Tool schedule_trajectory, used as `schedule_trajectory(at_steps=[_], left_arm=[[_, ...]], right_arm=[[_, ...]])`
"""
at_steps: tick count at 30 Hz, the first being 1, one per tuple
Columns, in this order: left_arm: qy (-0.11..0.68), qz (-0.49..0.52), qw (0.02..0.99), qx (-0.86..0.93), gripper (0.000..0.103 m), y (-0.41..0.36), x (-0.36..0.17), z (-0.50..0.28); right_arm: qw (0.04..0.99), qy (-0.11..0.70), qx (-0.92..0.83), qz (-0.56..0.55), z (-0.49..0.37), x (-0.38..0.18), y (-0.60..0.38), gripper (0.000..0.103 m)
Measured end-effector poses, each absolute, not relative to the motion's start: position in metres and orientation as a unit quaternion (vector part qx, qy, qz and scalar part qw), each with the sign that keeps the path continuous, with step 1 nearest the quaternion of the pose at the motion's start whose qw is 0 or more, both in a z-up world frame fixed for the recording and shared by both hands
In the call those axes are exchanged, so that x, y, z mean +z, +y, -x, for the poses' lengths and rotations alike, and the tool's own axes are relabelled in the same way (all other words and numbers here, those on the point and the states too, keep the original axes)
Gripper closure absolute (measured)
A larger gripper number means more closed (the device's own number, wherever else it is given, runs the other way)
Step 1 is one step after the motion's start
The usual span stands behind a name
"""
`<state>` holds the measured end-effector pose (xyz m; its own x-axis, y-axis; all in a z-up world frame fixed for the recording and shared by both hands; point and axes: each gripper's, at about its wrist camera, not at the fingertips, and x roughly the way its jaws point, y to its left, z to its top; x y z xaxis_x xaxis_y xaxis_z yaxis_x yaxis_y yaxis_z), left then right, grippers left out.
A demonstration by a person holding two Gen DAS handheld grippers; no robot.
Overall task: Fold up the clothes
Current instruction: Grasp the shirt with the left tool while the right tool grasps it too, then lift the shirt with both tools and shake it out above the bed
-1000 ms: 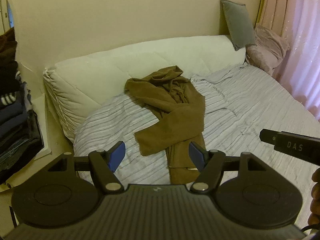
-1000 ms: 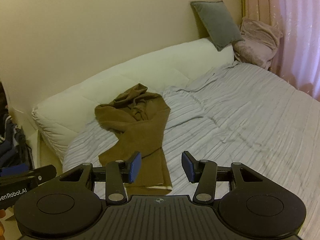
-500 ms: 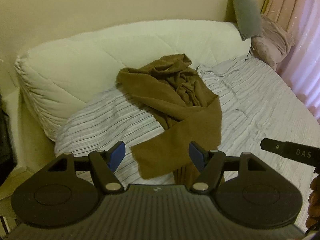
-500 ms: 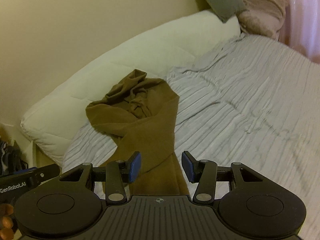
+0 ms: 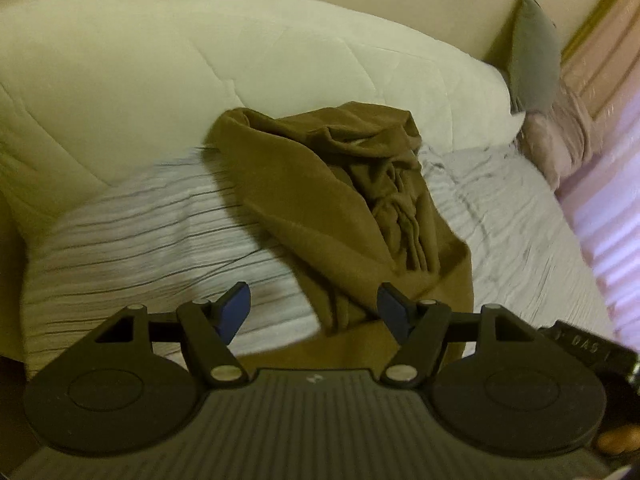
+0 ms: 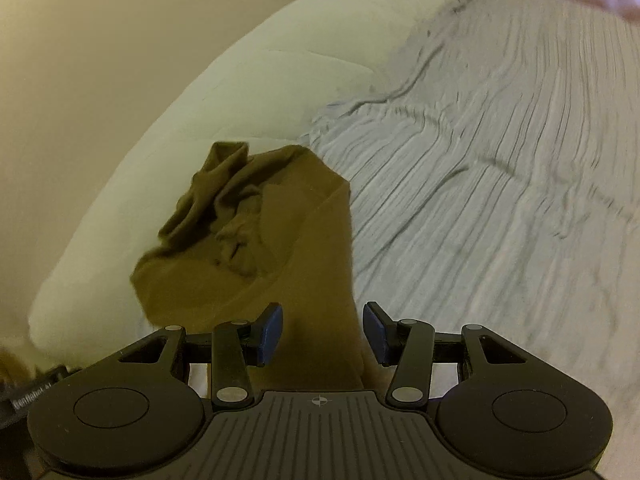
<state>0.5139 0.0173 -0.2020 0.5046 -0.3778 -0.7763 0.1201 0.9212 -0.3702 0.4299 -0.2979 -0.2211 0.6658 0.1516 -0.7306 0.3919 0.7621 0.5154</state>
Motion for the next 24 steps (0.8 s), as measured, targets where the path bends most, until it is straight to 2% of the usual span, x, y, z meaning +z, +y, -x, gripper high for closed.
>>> schedule_trajectory(at_steps=[13,15,16,17,18,19,21,24], left_arm=[[0.485,0.325,0.805,-0.104,0.036,0.02,-0.269,-0.573],[0.492,0.332,0.799,-0.098,0.041,0.02,-0.277,-0.577],[0.494,0.329,0.799,-0.099,0.051,0.019,-0.28,-0.578],[0.491,0.326,0.8,-0.108,0.074,0.018,-0.281,-0.578],[0.489,0.324,0.802,-0.118,0.087,0.018,-0.282,-0.578],[0.483,0.318,0.806,-0.127,0.098,0.019,-0.275,-0.575],[0.471,0.306,0.815,-0.145,0.099,0.021,-0.262,-0.57],[0.452,0.287,0.827,-0.172,0.1,0.024,-0.243,-0.563]], right_arm=[[0.822,0.347,-0.107,-0.439,-0.482,-0.28,-0.319,0.054],[0.814,0.352,-0.107,-0.449,-0.489,-0.289,-0.322,0.054],[0.811,0.352,-0.101,-0.456,-0.491,-0.293,-0.324,0.054],[0.809,0.349,-0.089,-0.465,-0.493,-0.297,-0.326,0.055],[0.808,0.352,-0.082,-0.466,-0.494,-0.299,-0.326,0.056],[0.81,0.357,-0.079,-0.459,-0.494,-0.297,-0.326,0.095],[0.819,0.354,-0.07,-0.445,-0.487,-0.289,-0.326,0.093],[0.831,0.308,-0.06,-0.459,-0.453,-0.261,-0.335,0.093]])
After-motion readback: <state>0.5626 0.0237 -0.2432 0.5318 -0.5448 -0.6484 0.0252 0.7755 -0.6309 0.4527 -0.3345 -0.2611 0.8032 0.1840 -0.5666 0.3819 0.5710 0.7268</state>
